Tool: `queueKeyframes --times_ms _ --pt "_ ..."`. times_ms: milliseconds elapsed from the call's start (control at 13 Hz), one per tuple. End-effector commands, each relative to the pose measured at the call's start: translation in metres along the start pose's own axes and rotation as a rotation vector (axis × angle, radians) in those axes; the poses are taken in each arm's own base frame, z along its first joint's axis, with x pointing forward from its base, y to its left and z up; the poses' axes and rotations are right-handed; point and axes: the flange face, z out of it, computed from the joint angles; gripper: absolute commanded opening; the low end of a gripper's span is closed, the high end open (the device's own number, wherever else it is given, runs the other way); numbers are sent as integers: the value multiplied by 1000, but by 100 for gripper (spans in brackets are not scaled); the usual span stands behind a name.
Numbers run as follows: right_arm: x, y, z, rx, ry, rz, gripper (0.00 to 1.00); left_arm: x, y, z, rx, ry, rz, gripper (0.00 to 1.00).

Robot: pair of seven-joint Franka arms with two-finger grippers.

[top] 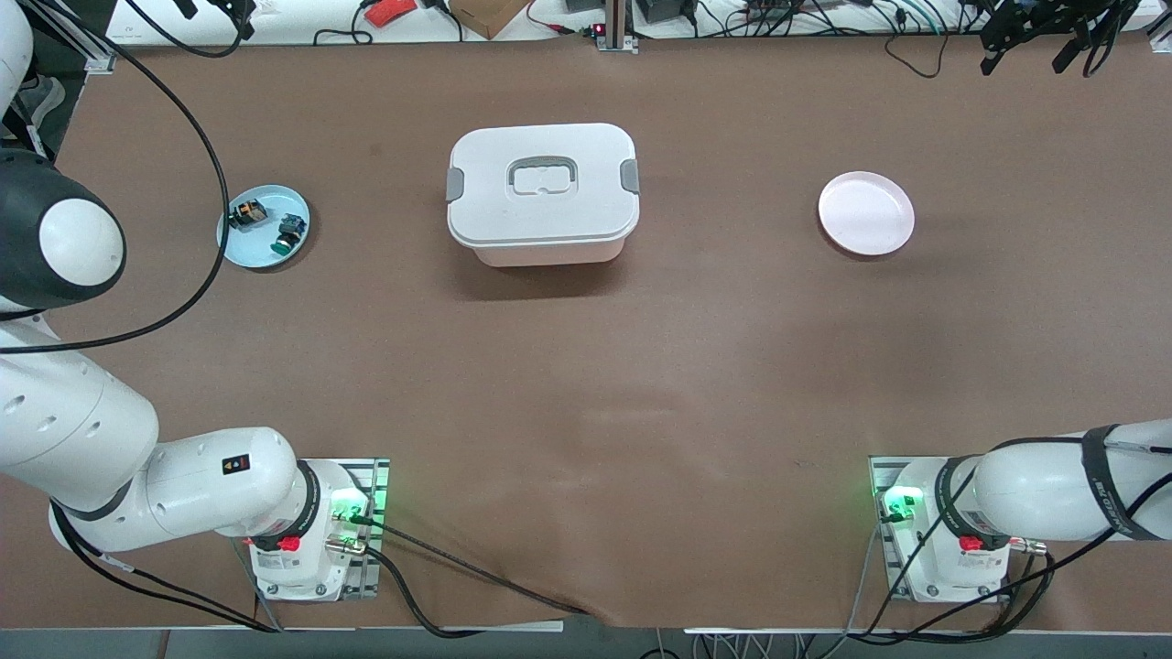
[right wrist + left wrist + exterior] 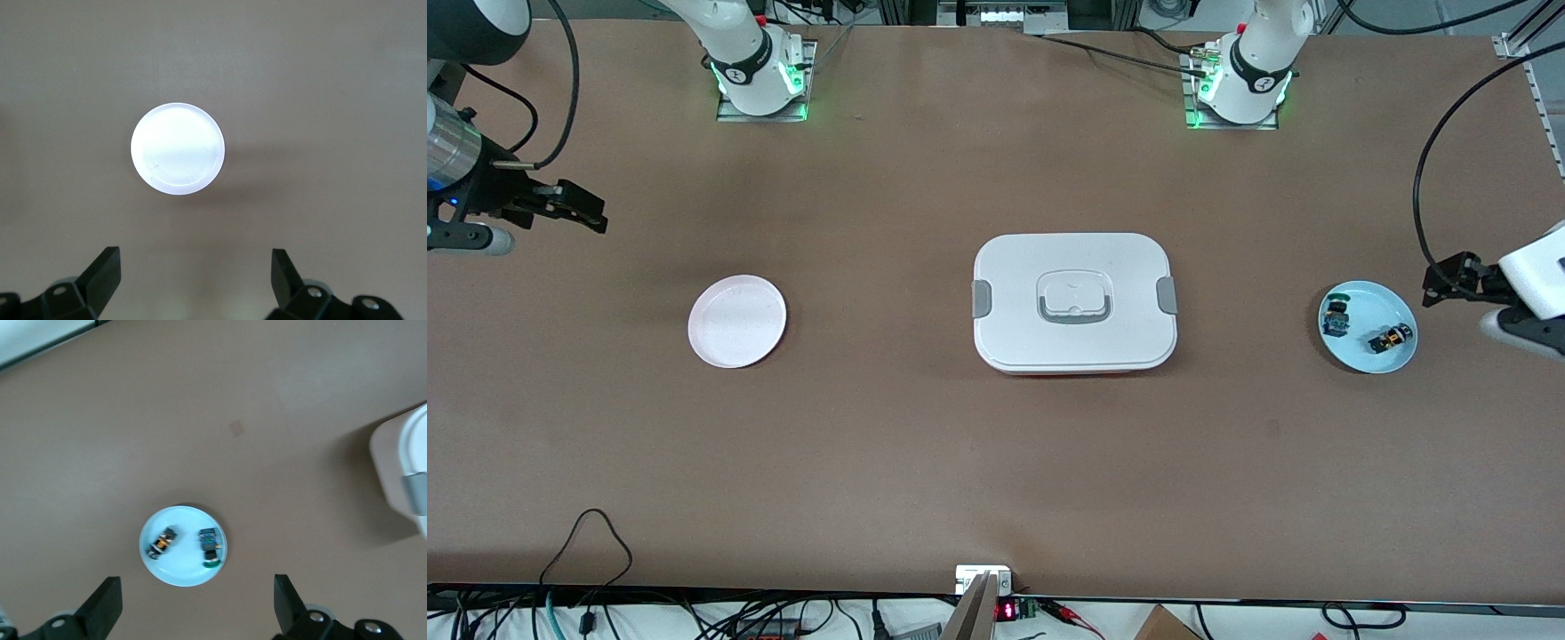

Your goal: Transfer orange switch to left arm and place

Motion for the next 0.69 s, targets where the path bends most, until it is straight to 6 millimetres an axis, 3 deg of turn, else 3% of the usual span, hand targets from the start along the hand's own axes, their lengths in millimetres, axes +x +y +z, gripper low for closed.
queueKeyframes --times_ms 0,153,460,613 --pt "6 2 -19 -3 5 -2 100 -43 9 -10 -49 3 -132 100" --pt "6 -5 -21 -4 9 -13 100 -65 22 -10 -54 -3 -238 100" --pt "5 -7 -25 -4 15 -28 100 -102 41 -2 -60 40 -287 100" --pt "5 -11 -23 -5 8 -75 100 -102 45 -8 -64 15 -302 100"
